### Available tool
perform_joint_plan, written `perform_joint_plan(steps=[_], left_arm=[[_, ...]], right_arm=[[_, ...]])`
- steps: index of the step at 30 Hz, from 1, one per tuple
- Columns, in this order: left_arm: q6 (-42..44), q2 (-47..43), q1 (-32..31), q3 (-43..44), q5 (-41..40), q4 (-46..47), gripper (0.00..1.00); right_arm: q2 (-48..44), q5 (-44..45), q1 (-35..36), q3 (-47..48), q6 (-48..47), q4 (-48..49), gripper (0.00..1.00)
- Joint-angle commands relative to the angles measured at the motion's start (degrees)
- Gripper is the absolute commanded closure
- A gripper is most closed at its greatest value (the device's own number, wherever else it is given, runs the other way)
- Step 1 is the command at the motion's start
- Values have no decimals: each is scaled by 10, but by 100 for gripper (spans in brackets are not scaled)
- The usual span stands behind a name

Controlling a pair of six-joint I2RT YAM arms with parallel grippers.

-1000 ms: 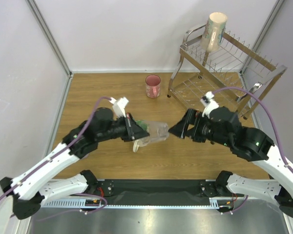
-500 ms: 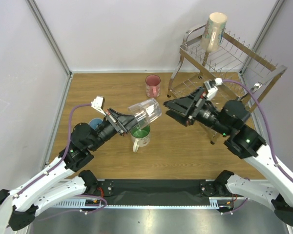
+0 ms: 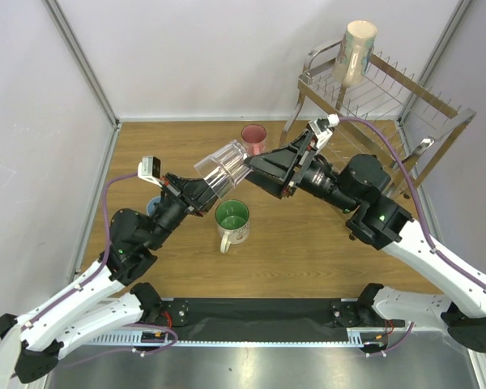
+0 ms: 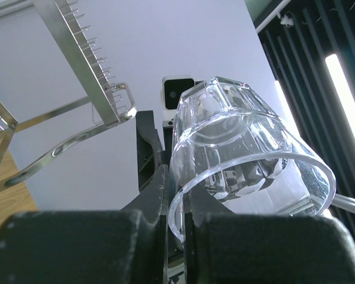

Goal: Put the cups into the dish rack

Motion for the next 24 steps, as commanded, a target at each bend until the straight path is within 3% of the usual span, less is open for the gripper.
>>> perform_joint_plan(steps=[1, 7, 15, 19, 20, 22, 23, 24], left_arm=[[-20, -9, -3, -5, -27, 55, 100], [-19, 0, -8, -1, -26, 52, 100], [-20, -1, -13, -12, -31, 36, 100], [-26, 0, -14, -18, -32, 35, 100], [-28, 0, -14, -19, -31, 37, 100], [-33, 4, -14, -23, -26, 40, 100], [-35, 4, -14, -24, -25, 39, 100], [-37, 3, -14, -27, -24, 36, 100]], right_arm=[[15, -2, 6, 27, 5, 62, 0], [48, -1, 7, 57, 3, 72, 1], [81, -5, 7, 82, -5, 63, 16], [92, -17, 7, 81, -2, 64, 36], [93, -18, 7, 81, -3, 64, 50], [97, -22, 6, 82, -9, 64, 68], [98, -23, 6, 82, -12, 62, 85], [99, -24, 5, 82, -15, 59, 96]])
